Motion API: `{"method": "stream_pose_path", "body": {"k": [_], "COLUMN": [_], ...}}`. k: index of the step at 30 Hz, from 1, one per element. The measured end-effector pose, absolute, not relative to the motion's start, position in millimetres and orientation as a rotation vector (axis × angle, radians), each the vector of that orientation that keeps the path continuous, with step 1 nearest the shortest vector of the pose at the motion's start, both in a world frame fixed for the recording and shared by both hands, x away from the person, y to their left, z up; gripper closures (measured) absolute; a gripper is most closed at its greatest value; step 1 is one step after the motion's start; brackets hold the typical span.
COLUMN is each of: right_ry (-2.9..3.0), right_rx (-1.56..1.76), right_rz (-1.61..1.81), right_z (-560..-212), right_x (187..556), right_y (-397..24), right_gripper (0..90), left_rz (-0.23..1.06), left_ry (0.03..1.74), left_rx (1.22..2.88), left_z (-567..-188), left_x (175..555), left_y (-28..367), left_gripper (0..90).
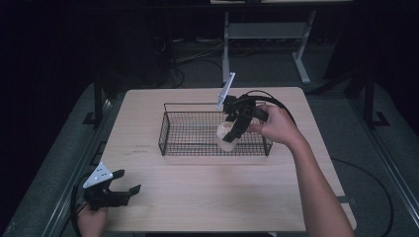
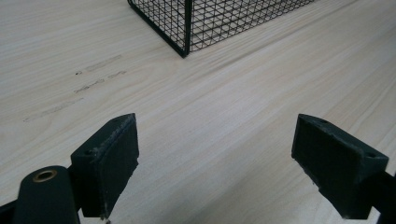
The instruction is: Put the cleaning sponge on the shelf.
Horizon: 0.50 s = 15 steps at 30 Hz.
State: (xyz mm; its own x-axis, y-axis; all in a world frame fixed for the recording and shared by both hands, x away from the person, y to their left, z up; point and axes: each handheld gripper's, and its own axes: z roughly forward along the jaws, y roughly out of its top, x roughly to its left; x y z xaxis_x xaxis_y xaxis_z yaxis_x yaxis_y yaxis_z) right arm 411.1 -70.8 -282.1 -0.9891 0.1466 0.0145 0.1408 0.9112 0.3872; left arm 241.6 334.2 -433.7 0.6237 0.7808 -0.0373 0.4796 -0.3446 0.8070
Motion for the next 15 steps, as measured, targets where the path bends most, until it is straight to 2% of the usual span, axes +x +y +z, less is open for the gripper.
{"method": "stream_pose_path", "body": {"k": [15], "right_ry": [3.047], "right_rx": [0.331], "right_rz": [0.616], "right_z": [-281.5], "right_x": [441.9], "right_y": [-69.8], "right_gripper": [29.3], "left_rz": [0.455], "left_ry": [0.995], "left_rx": [1.998], "left_z": [-433.5], "left_x": [241.0], "left_y": [335.9], "left_gripper": [13.7]}}
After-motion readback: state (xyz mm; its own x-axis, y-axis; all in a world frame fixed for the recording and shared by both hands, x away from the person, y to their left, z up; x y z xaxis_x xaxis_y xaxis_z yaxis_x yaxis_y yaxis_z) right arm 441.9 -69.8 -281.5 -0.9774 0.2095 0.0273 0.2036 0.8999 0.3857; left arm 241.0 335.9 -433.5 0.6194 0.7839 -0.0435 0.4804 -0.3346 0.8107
